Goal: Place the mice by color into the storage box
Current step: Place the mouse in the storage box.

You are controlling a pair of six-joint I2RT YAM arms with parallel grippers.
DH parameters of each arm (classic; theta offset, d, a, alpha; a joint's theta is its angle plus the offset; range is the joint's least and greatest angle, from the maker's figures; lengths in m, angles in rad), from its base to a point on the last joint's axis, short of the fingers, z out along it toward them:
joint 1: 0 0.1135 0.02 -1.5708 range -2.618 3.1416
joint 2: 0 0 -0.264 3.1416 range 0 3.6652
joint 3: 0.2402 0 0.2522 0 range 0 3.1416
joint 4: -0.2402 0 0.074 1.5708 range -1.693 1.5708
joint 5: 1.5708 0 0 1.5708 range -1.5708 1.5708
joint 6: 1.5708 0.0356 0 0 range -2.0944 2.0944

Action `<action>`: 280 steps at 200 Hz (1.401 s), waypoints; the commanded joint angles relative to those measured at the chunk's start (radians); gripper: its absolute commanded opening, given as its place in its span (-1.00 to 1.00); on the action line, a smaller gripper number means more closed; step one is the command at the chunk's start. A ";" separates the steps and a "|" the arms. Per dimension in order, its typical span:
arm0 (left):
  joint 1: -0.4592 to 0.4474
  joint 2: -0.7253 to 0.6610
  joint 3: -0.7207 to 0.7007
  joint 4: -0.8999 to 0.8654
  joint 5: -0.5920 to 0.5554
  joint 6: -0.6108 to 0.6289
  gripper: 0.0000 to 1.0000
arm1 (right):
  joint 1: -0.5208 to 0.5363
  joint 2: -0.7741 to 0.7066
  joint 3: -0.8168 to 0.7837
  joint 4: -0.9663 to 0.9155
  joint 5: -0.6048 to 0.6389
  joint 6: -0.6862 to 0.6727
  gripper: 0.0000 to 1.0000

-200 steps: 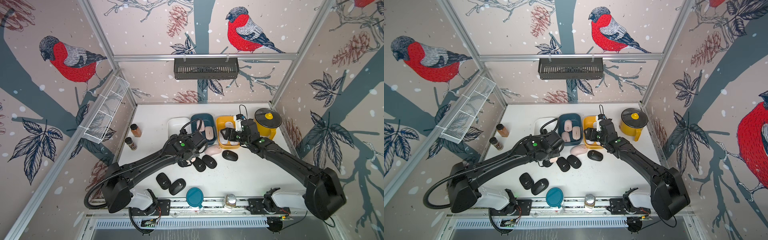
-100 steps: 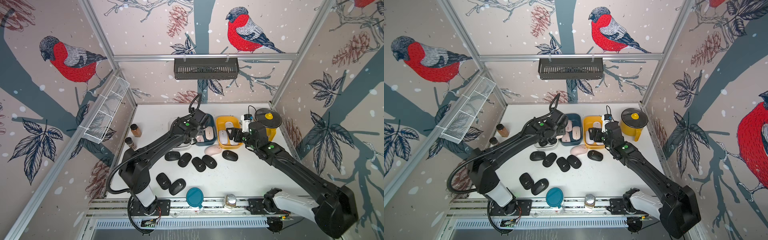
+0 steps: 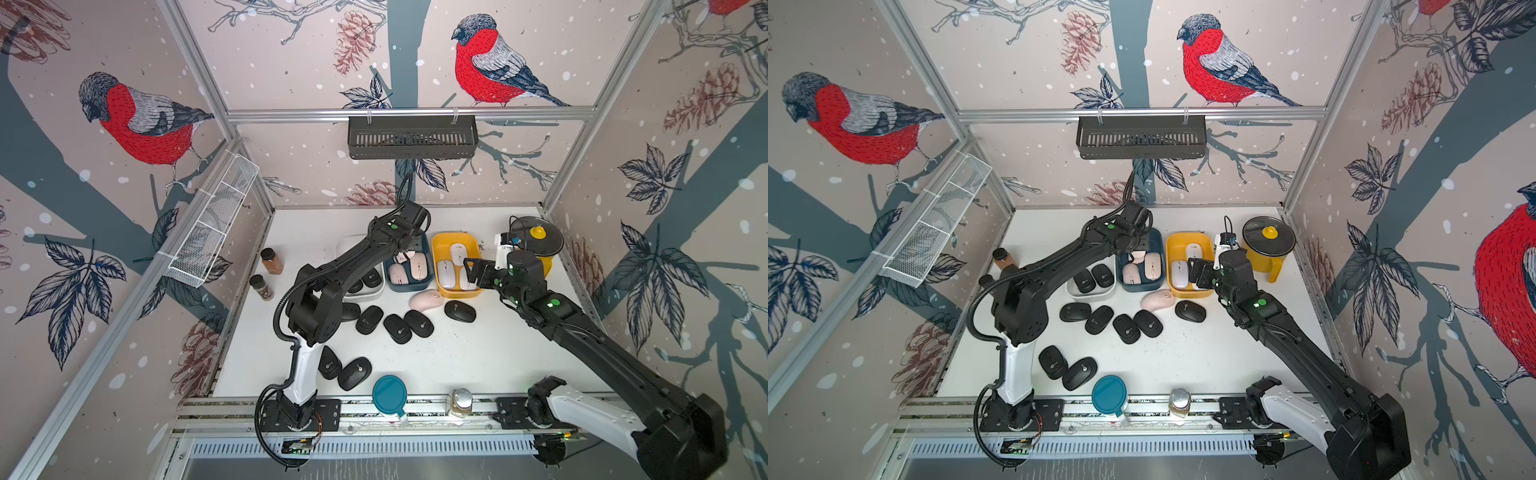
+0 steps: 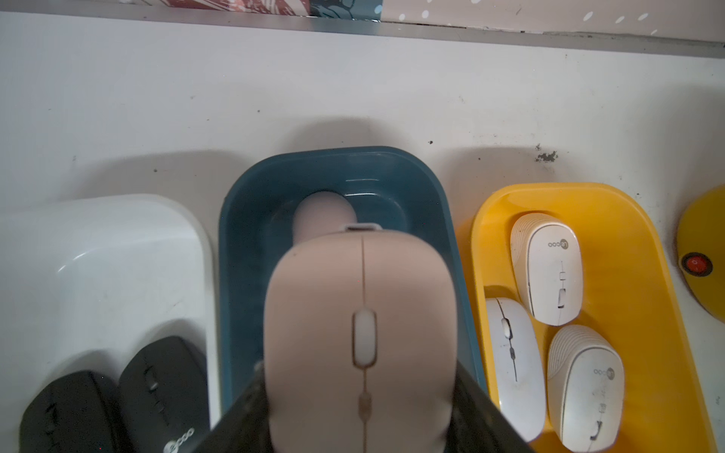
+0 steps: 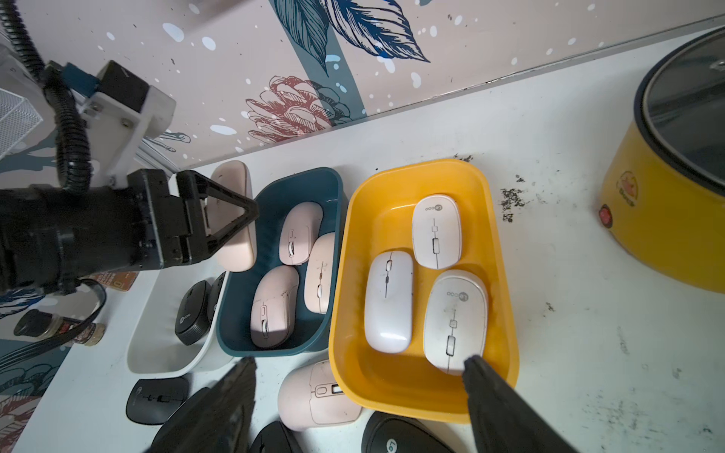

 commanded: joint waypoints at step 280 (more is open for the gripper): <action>0.065 0.406 0.368 -0.068 0.185 -0.043 0.27 | -0.121 0.030 -0.049 0.008 -0.072 0.003 0.67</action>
